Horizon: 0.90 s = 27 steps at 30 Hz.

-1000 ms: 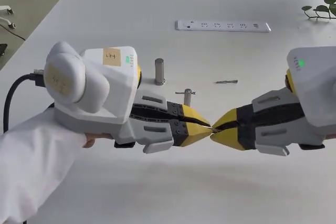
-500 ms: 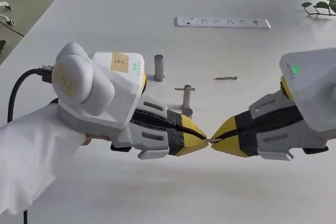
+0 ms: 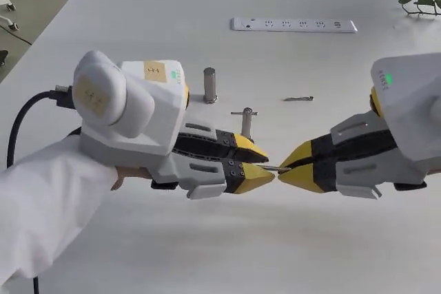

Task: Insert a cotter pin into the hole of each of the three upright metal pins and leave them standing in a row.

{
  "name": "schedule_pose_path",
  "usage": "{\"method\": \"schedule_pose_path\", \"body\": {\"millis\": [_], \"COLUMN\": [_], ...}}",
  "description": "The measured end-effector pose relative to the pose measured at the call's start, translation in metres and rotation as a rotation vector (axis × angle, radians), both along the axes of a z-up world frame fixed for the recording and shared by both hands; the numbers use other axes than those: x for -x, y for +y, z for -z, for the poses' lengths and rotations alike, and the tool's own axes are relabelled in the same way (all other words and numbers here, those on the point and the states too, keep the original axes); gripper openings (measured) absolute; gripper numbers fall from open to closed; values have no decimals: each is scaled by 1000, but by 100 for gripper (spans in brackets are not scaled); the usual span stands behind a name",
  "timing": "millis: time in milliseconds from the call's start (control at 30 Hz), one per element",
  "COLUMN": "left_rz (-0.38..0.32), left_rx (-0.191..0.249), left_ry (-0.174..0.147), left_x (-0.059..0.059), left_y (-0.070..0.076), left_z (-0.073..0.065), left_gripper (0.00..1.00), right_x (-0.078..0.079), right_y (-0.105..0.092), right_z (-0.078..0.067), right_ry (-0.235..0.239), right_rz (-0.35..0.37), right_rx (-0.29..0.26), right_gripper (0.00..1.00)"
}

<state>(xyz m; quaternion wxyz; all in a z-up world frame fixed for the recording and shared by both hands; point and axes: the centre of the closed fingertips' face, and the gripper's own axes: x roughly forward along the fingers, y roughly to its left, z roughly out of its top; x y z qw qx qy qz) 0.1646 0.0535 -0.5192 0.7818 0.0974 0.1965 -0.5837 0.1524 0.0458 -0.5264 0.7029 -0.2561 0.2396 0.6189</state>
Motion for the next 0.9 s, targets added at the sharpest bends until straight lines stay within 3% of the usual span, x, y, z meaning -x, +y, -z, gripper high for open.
{"method": "schedule_pose_path", "body": {"millis": [167, 233, 300, 400, 533, 700, 900], "left_rz": [-22, -47, -89, -182, -210, -267, -285], "left_rx": [-54, -84, -109, -101, -80, -41, -13], "left_ry": [-57, -58, -79, -94, -65, -19, 36], "left_x": [-9, -14, -22, -37, -43, -48, -48], "left_y": [4, 7, 11, 17, 20, 22, 19], "left_z": [8, 13, 18, 18, 22, 30, 43], "left_gripper": [30, 32, 34, 39, 40, 40, 35], "right_x": [-18, -28, -34, -37, -40, -47, -50], "right_y": [-8, -13, -16, -18, -16, -16, -14], "right_z": [-2, 1, 6, 13, 23, 30, 34], "right_ry": [-8, -10, -14, -3, 39, 45, 53], "right_rz": [54, 71, 85, 95, 103, 113, 105], "right_rx": [-8, 1, 19, 36, 31, 47, 61], "right_gripper": [0, 0, 0, 0, 0, 0, 0]}}
